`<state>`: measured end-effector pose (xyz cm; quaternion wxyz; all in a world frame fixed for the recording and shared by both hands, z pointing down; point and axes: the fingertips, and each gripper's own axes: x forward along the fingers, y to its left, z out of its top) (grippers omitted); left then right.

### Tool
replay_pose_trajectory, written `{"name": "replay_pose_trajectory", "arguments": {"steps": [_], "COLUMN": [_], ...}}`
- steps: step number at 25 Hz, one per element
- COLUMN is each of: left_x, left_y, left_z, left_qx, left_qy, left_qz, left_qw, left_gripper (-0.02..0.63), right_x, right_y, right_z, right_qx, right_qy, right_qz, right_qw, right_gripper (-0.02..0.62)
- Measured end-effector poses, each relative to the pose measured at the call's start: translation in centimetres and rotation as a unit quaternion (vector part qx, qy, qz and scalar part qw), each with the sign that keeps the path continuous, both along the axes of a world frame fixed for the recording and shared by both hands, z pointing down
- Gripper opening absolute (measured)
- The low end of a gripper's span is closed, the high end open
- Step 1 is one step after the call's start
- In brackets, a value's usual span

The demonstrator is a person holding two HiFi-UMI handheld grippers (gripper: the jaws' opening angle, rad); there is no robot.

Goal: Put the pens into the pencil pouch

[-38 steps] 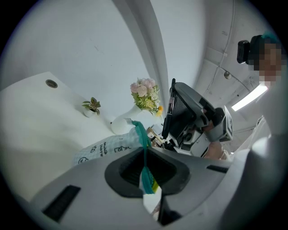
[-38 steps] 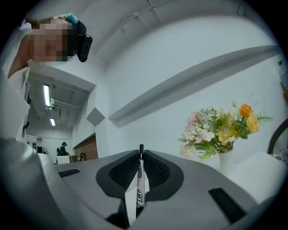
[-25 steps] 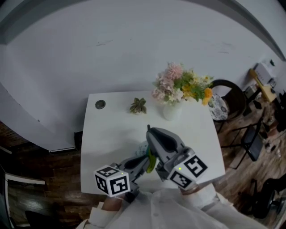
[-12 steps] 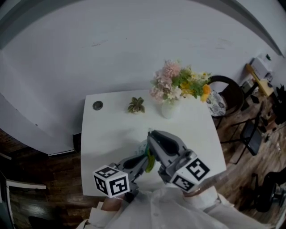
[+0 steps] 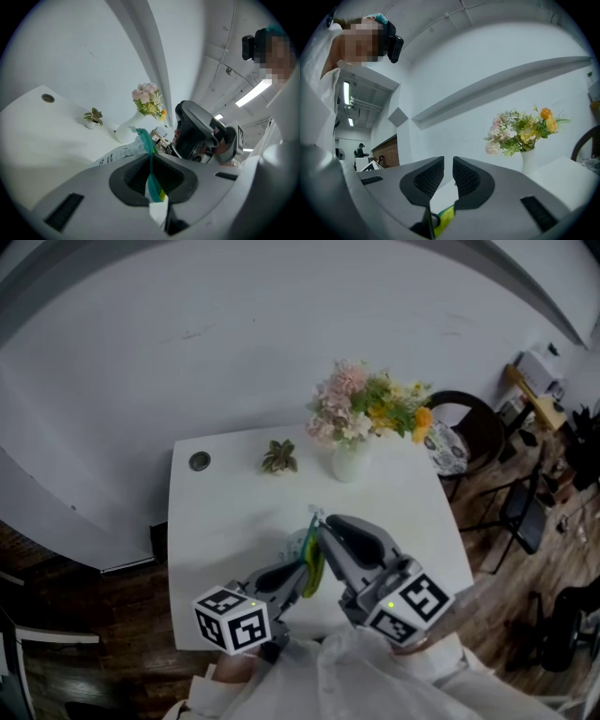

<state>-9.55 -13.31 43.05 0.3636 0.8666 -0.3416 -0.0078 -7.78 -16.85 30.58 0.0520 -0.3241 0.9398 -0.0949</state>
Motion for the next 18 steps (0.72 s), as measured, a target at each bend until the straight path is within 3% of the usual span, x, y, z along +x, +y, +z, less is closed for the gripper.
{"name": "replay_pose_trajectory", "arguments": {"steps": [9, 18], "left_x": [-2.0, -4.6], "left_y": [-0.8, -1.9], "left_z": [-1.0, -1.3], "left_qx": [0.027, 0.052], "left_qy": [-0.031, -0.129], "left_qz": [-0.017, -0.046], "left_qw": [0.9990, 0.9892], "left_gripper": [0.025, 0.025], "right_x": [1.4, 4.1], "right_y": [0.8, 1.4], "right_z": [2.2, 4.3], "right_qx": [-0.029, -0.064], "right_qy": [0.018, 0.025], "right_qz": [0.019, 0.036], "right_qw": [0.999, 0.997], "right_gripper": [0.040, 0.040]}}
